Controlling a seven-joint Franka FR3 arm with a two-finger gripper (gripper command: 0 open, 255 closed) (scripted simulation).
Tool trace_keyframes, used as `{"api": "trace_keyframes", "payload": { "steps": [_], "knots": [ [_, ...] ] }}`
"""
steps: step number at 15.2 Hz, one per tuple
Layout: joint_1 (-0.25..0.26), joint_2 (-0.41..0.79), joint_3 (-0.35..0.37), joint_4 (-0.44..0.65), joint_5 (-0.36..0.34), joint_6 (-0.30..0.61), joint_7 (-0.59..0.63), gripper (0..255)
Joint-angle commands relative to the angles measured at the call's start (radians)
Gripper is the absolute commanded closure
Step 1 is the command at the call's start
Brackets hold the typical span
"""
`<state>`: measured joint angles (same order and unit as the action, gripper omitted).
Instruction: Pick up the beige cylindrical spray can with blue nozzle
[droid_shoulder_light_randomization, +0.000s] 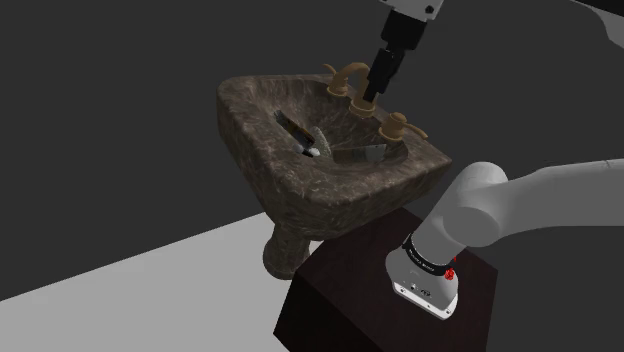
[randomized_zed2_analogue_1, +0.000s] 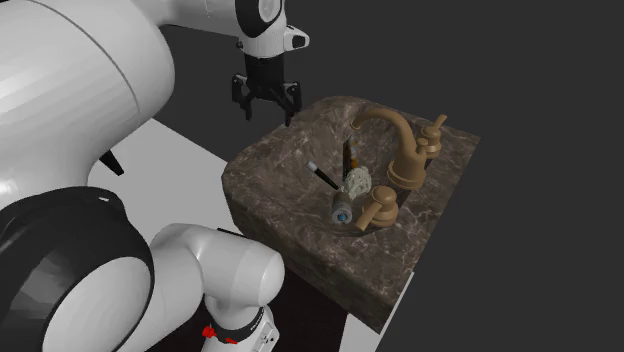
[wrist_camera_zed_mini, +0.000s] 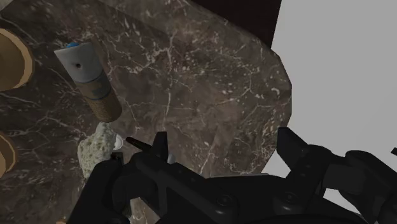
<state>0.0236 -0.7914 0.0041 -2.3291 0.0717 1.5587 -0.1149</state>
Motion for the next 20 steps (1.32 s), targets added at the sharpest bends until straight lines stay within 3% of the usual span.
{"api": "trace_keyframes", "payload": {
  "steps": [1, 11, 20],
  "knots": [
    [0.0, 0.0, 0.0, 0.0, 0.0, 0.0, 0.0, 0],
    [-0.068, 0.209, -0.022, -0.11, -0.167, 0.161, -0.044, 0],
    [-0.149, 0.455, -0.052, -0.143, -0.348, 0.311, -0.038, 0]
  ]
}}
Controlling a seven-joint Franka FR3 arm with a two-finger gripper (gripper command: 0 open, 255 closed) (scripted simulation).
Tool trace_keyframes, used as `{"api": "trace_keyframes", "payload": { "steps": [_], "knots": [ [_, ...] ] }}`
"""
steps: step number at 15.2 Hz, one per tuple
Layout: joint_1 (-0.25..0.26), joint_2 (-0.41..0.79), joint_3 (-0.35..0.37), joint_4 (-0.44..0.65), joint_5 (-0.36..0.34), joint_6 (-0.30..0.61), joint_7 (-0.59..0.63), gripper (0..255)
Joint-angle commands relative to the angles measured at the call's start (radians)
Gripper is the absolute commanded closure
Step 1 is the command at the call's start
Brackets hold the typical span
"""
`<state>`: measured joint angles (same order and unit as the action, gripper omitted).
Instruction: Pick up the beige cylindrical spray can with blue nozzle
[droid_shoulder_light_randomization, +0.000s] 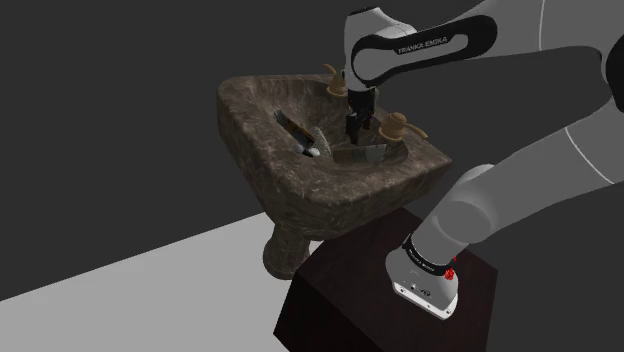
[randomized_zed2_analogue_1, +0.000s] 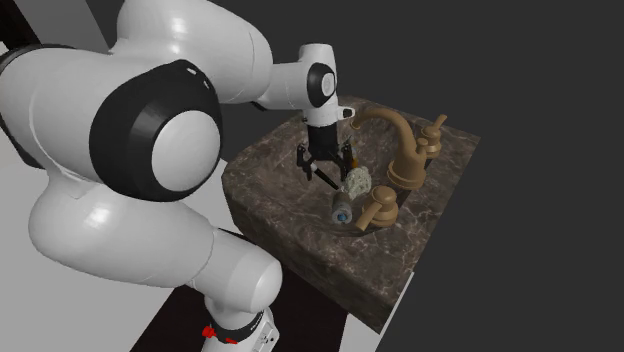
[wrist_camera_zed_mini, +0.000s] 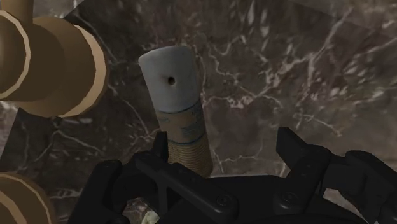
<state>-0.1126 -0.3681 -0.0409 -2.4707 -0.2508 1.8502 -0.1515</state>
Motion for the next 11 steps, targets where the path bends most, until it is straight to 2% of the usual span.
{"api": "trace_keyframes", "payload": {
  "steps": [1, 4, 11],
  "knots": [
    [-0.022, 0.062, -0.011, 0.0, -0.048, 0.035, 0.003, 0],
    [-0.051, 0.155, -0.026, 0.009, -0.118, 0.078, 0.018, 0],
    [-0.055, 0.209, -0.03, -0.025, -0.132, 0.163, 0.045, 0]
  ]
}}
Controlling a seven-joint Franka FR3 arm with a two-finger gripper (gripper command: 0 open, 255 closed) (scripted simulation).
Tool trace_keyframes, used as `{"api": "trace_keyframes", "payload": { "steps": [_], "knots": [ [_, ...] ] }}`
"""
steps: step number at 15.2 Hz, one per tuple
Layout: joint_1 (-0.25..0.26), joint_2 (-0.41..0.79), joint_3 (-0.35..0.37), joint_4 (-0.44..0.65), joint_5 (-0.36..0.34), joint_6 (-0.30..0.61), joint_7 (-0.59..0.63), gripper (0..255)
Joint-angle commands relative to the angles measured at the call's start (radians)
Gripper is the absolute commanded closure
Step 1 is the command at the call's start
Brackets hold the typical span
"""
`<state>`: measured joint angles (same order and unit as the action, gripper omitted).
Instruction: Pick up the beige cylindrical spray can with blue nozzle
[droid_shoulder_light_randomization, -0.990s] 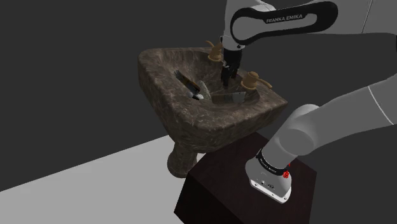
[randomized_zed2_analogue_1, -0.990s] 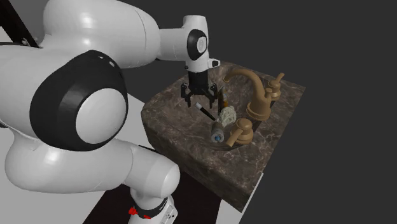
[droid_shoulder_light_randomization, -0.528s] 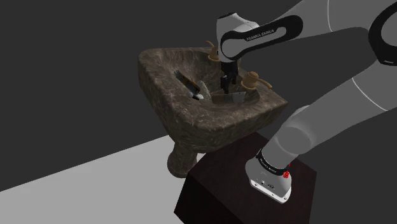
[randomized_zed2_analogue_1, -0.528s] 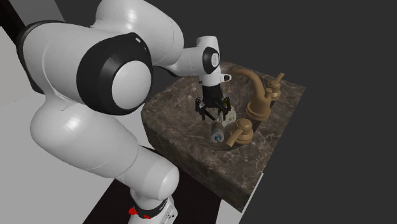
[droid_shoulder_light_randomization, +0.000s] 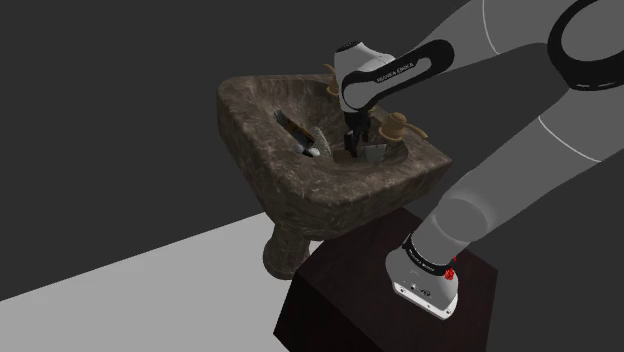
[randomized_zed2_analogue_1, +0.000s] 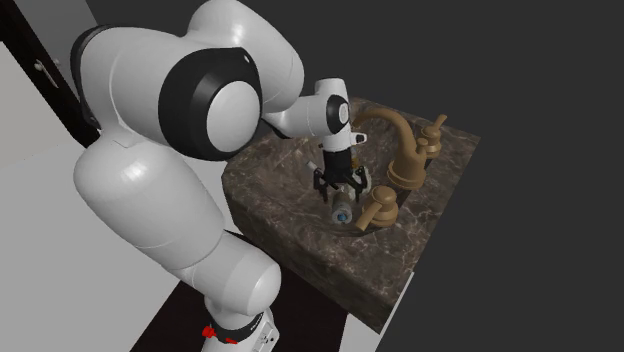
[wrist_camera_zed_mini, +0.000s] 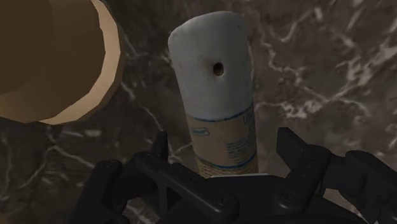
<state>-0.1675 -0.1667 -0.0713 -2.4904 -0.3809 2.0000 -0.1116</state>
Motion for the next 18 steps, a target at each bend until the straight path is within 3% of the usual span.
{"api": "trace_keyframes", "payload": {
  "steps": [1, 3, 4, 13, 18],
  "knots": [
    [-0.001, 0.024, -0.001, -0.013, -0.006, 0.035, 0.012, 0],
    [-0.001, 0.023, -0.001, -0.013, -0.006, 0.035, 0.012, 0],
    [-0.002, 0.023, -0.002, -0.014, -0.007, 0.036, 0.012, 255],
    [-0.001, 0.024, -0.001, -0.013, -0.006, 0.035, 0.012, 255],
    [0.002, -0.023, 0.002, 0.013, 0.006, -0.035, -0.01, 255]
  ]
}}
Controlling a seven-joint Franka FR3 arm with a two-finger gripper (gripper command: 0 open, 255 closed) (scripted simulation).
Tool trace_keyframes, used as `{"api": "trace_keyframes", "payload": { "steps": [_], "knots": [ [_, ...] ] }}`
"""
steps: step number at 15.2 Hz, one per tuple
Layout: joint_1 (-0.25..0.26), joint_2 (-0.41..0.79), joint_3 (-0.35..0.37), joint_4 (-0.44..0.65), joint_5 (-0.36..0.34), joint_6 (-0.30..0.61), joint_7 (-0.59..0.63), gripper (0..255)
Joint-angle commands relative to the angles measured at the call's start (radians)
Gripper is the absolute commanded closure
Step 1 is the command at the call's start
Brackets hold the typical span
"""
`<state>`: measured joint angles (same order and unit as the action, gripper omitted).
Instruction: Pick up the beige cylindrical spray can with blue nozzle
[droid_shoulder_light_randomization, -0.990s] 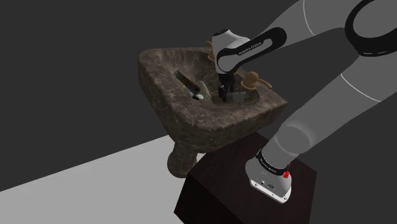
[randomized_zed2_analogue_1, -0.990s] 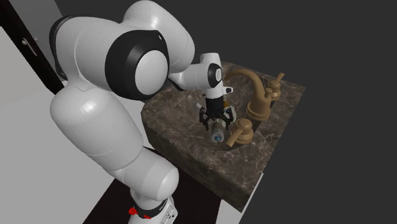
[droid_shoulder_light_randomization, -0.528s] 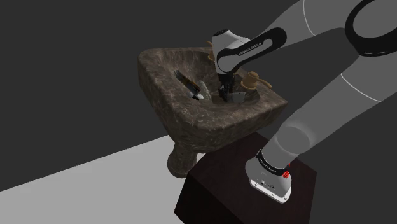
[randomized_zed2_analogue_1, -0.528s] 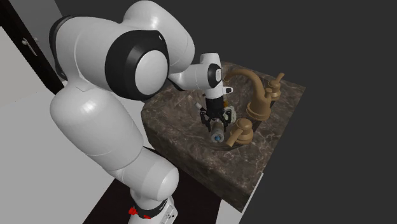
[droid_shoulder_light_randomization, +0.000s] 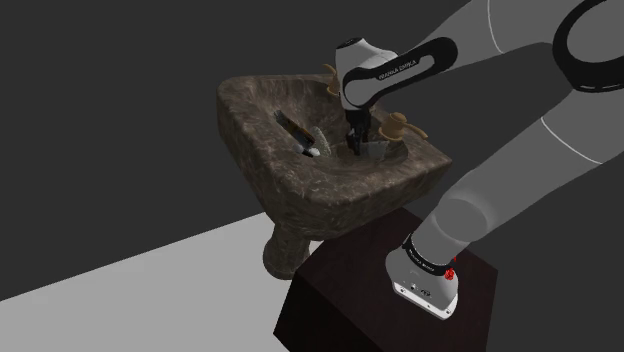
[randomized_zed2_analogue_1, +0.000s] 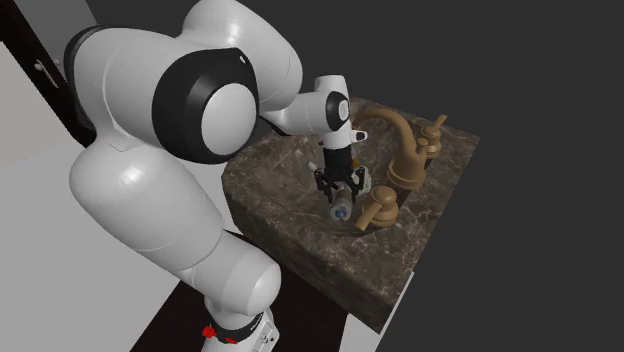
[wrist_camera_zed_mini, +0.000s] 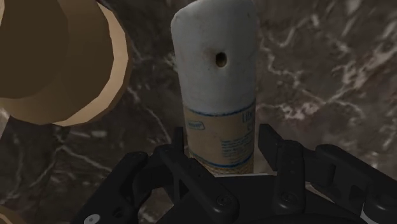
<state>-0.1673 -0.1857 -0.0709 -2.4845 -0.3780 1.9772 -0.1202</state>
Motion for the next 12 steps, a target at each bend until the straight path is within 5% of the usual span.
{"api": "trace_keyframes", "payload": {
  "steps": [1, 12],
  "knots": [
    [0.002, -0.013, 0.003, 0.013, 0.005, -0.026, -0.006, 255],
    [0.007, -0.081, 0.009, 0.077, 0.022, -0.153, -0.044, 255]
  ]
}}
